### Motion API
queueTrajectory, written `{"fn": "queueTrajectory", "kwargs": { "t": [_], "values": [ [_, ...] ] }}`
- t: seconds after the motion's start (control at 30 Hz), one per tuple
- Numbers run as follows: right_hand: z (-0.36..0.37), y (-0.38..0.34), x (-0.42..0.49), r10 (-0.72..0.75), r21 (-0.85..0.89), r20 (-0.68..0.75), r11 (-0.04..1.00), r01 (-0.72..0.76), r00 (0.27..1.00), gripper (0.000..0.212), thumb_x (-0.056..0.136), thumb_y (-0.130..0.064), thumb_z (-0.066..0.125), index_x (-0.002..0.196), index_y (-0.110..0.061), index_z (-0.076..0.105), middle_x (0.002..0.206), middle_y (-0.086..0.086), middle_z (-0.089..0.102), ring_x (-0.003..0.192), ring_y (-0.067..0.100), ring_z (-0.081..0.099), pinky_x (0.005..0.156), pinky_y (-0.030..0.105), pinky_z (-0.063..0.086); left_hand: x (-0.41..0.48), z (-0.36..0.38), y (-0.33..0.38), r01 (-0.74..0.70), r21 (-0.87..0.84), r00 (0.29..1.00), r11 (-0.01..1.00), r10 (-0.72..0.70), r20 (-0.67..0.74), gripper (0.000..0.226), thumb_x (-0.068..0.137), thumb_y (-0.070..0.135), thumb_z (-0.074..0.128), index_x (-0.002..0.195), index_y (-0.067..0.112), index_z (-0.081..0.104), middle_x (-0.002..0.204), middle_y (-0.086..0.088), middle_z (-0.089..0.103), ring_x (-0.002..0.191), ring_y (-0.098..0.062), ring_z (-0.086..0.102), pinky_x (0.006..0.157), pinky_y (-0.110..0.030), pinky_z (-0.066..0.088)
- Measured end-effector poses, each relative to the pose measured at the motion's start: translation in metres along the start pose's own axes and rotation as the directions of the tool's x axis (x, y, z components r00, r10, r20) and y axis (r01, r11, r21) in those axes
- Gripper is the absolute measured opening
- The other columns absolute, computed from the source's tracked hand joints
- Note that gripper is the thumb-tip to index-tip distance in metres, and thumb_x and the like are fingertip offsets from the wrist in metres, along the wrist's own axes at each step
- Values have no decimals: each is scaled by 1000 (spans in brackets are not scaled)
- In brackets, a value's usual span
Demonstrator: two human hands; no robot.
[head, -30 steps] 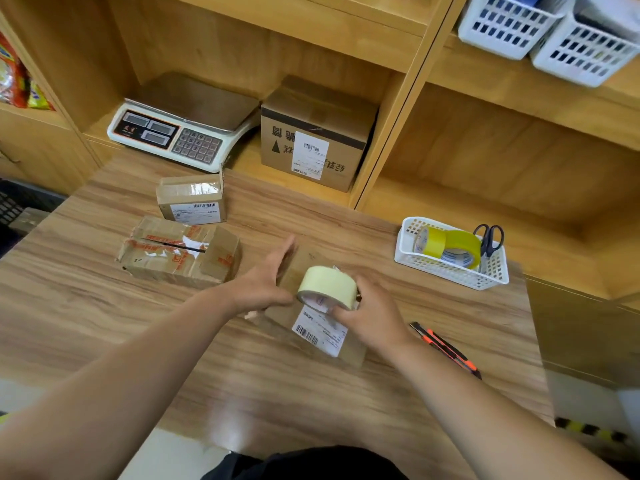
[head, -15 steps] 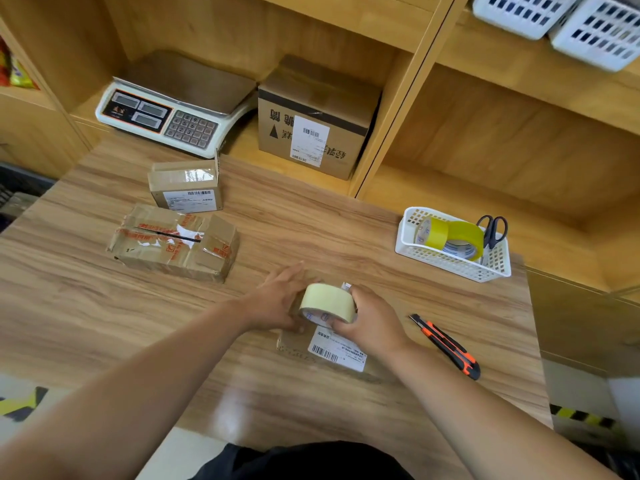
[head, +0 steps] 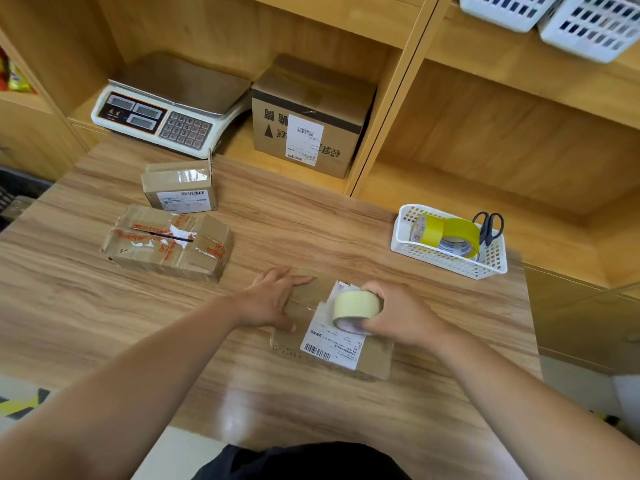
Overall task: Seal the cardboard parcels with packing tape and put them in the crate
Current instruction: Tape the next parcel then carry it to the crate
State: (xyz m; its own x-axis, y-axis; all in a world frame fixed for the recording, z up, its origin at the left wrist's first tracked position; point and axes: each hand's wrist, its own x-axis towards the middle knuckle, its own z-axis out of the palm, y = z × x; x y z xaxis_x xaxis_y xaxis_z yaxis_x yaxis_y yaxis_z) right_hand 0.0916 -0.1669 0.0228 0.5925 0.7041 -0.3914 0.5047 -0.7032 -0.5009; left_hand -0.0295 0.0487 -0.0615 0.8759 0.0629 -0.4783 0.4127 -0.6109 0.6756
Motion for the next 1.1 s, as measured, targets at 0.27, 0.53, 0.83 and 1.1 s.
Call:
{"fn": "queueTrajectory", "kwargs": {
  "t": [0.27,0.53,0.83,1.1],
  "values": [
    [-32,42,-38,12,-281,-82,959,-34,997,34,73,-56,70,94,-34,56,82,-16,60,74,6,42,69,20,24,4,2,4,0,33,1000,999,0,2,98,67,30,83,137,57,19,158,6,-3,144,-19,-4,116,-43,12],
    [-26,48,-44,-56,-344,-95,939,19,994,43,73,-68,62,95,-33,53,86,-15,60,68,1,40,69,21,19,8,6,24,-176,463,984,869,164,66,104,79,37,72,153,19,1,160,3,-11,145,-8,-13,114,-24,-12],
    [-32,48,-48,-224,-432,-108,888,158,968,54,69,-79,52,98,-33,53,90,-14,63,78,6,49,72,26,18,9,6,28,-152,462,988,874,122,95,102,82,34,71,152,19,-1,160,3,-8,145,-6,-8,117,-26,-8],
    [-35,78,-51,-268,-601,-36,776,193,963,81,60,-88,17,103,-28,52,104,-9,67,93,14,59,75,27,18,10,9,28,-148,441,988,885,116,97,101,83,33,70,152,20,-2,159,6,-10,145,-5,-10,114,-24,-10]
  ]
}}
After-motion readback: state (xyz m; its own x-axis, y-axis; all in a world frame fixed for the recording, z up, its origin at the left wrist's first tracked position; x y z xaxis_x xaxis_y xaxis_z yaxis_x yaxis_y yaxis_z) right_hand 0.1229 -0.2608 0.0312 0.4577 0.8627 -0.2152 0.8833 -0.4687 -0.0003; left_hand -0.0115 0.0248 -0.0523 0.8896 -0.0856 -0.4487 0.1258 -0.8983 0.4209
